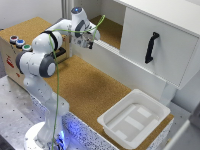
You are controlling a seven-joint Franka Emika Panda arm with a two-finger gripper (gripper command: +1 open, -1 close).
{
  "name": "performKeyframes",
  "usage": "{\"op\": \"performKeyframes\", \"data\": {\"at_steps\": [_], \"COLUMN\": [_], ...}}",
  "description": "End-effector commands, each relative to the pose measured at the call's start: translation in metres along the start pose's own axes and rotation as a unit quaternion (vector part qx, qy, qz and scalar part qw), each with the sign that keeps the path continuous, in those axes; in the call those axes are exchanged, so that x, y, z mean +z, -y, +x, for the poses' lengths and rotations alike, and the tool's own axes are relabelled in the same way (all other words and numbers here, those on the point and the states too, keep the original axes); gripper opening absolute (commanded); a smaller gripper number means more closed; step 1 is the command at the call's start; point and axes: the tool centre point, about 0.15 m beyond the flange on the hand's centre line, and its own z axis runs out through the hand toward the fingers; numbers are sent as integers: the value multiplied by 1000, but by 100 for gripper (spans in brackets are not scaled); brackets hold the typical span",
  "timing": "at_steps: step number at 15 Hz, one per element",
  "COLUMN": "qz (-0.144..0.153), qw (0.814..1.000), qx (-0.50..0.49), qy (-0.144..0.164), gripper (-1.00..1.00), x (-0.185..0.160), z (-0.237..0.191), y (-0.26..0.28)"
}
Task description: Put the purple object inside the left cabinet
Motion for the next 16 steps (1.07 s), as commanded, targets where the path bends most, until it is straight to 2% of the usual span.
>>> {"op": "performKeyframes", "data": {"at_steps": [1,6,10,14,15,16], "qz": [-56,-85,-99,-100,-107,-113], "qw": [998,996,995,995,994,993], "qx": [25,4,11,13,2,-7], "qy": [18,13,19,10,8,11], "gripper": [-100,-100,-100,-100,100,100], "x": [43,58,73,76,75,73], "z": [68,98,100,108,108,106], "y": [16,28,26,27,31,33]}}
